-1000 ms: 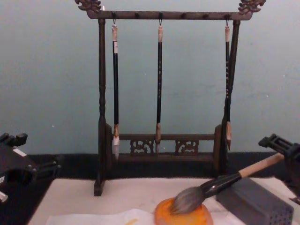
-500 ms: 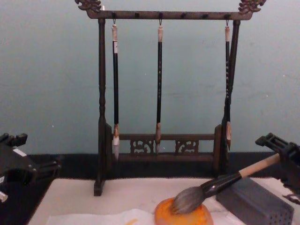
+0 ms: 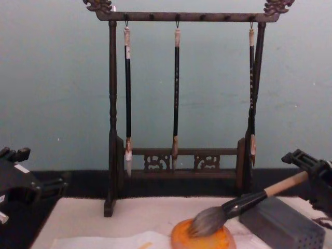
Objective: Pick up the brush from the inkstone, write on the paper, then place the brush back to its original position.
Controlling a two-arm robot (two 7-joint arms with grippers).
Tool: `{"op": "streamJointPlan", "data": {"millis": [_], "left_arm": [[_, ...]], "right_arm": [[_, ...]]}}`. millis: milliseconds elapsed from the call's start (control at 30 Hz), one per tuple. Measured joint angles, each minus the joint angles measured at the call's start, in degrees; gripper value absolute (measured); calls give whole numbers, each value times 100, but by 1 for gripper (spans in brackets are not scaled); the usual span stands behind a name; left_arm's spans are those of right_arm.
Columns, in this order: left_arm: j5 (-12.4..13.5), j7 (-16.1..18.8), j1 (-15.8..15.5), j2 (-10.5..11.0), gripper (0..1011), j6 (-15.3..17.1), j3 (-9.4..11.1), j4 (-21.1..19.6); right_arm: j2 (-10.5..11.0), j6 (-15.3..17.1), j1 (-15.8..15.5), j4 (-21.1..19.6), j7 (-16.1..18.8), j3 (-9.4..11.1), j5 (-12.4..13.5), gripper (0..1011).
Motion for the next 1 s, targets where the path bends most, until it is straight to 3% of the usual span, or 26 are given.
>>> {"op": "streamJointPlan", "data": {"millis": [367, 767, 967, 1000], "left_arm": [[0, 0, 0, 0, 1001, 0, 0, 0], [0, 0, 0, 0, 1001, 0, 0, 0], [0, 0, 0, 0, 1001, 0, 0, 0], [0, 0, 0, 0, 1001, 0, 0, 0]], "right_arm": [[74, -145, -3, -6, 69, -150, 58, 1000], [65, -126, -8, -10, 55, -128, 57, 1000], [62, -116, -8, -11, 48, -123, 56, 903], [61, -114, -8, -11, 47, -122, 56, 850]]}}
